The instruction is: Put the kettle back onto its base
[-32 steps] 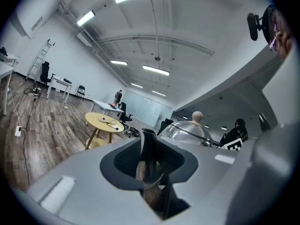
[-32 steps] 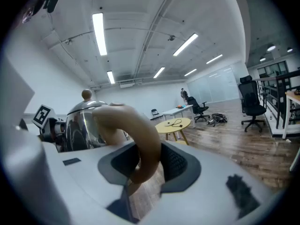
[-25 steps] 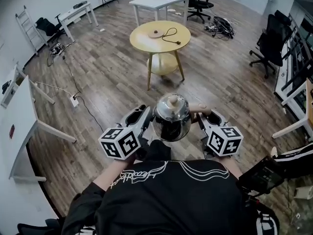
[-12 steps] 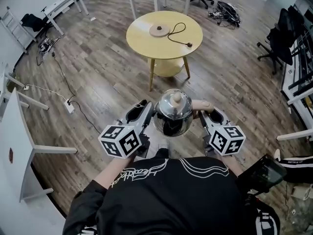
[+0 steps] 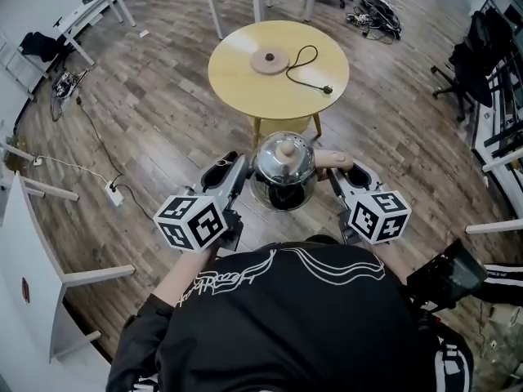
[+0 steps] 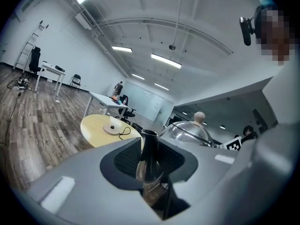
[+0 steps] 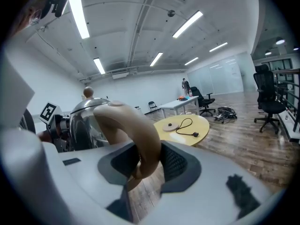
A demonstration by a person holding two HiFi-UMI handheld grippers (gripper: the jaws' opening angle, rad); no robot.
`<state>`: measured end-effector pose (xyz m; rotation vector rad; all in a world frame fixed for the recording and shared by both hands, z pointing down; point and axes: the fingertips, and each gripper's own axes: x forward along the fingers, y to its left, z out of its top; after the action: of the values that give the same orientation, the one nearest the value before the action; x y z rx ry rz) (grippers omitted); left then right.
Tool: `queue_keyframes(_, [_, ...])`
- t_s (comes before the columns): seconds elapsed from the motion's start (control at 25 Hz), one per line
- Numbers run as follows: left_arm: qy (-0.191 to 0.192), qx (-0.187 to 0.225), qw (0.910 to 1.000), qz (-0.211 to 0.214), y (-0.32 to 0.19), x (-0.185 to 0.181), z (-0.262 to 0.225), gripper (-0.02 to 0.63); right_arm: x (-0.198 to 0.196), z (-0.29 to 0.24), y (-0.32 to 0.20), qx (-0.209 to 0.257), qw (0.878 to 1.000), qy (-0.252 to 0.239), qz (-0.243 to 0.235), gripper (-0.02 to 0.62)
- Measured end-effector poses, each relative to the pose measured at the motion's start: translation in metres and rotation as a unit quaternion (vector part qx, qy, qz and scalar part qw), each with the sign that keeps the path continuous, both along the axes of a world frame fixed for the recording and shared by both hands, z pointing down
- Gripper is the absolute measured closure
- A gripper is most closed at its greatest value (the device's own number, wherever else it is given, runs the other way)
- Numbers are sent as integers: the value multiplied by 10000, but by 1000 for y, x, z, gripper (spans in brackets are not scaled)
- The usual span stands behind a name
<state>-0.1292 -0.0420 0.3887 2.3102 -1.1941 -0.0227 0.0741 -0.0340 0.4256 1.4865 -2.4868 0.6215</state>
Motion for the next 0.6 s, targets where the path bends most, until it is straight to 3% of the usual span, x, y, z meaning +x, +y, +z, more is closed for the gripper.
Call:
queue_keyframes(0.36, [-81, -290, 9995, -24, -67, 0, 25, 514, -1, 21, -73, -159, 9998, 40, -141, 459])
queue_keyframes(0.6, [-180, -477, 9986, -153, -154, 2, 48, 514, -1, 47, -165, -369, 9986, 55, -372, 459])
